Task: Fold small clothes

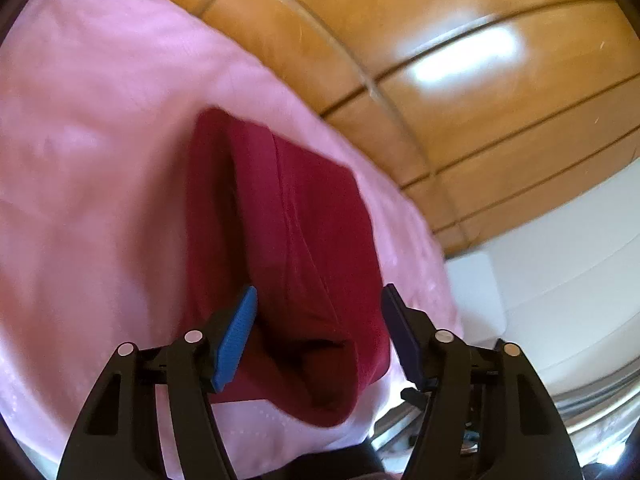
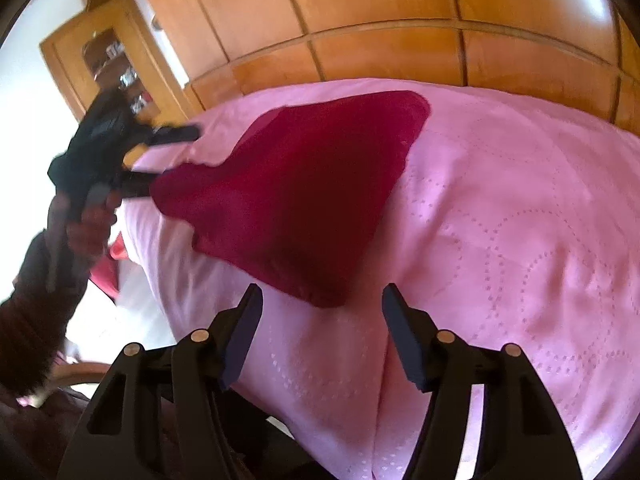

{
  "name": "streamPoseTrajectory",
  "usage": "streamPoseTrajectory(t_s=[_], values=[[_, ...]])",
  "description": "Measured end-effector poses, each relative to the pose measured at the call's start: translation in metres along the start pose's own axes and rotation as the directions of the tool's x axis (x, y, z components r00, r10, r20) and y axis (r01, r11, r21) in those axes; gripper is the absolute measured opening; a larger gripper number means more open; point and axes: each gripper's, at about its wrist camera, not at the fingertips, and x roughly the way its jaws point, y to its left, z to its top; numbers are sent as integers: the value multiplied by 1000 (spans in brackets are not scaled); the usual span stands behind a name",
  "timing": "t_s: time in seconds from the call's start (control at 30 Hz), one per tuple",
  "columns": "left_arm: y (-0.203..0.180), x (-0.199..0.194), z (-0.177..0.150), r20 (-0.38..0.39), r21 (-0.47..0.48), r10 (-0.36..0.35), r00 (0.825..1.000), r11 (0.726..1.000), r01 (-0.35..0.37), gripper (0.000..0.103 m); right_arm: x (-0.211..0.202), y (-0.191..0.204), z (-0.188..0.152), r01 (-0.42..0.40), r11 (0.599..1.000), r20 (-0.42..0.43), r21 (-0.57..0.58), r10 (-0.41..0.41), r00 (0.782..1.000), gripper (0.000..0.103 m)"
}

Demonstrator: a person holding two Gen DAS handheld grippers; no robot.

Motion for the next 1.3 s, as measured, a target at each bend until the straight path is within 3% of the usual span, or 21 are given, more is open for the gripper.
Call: streamPoseTrajectory(t_s=[0.07,0.2,0.27,0.33,0.4,0.5,0.63,0.7,0.77,0.87,0.9,0.97,1.07,1.13,1.23,1.3], values=[[-8,13,2,-38,14,39,999,999,-39,66,7,7,-3,45,998,5,-44,-45,999,55],[-21,33,6,-76,68,130,989,990,-125,64,21,9,-3,102,992,9,-72,-102,995,30],[-26,37,7,-81,107,173,982,981,-164,31,23,8,-3,114,991,19,-75,-113,993,20],[-28,33,6,-56,152,215,975,967,-204,17,18,10,-4,113,990,35,-82,-111,993,14],[-31,17,4,25,185,207,978,960,-208,14,10,13,-4,116,989,52,-93,-112,992,13],[-18,-2,-3,72,156,197,978,966,-206,12,11,16,-9,101,990,38,-97,-98,995,12],[19,14,-20,44,126,299,953,945,-303,12,31,23,-19,119,983,-6,-139,-121,993,12],[30,17,-24,54,104,293,955,949,-297,13,37,22,-21,132,980,-16,-146,-136,991,12],[26,11,-23,76,84,290,954,952,-296,21,34,21,-18,128,981,-20,-144,-132,991,12],[6,-1,-22,138,126,329,934,930,-346,21,25,21,-14,112,981,-25,-161,-118,993,14],[-6,-9,-22,180,155,347,921,914,-374,21,22,20,-13,92,983,-31,-159,-98,995,23],[-26,-21,-22,242,194,335,911,903,-383,21,10,14,-7,20,991,-47,-135,-27,999,41],[-53,-30,-23,306,260,269,913,899,-352,21,-16,8,4,-20,992,3,-122,20,1000,45],[-64,-26,-25,304,308,241,922,891,-334,21,-29,-3,17,-45,997,50,-57,48,998,45],[-67,-4,-26,277,343,266,923,870,-353,21,-31,-16,38,-52,998,107,26,49,993,45],[-62,8,-28,252,338,272,929,874,-348,21,-20,-26,57,-48,995,130,86,36,991,45]])
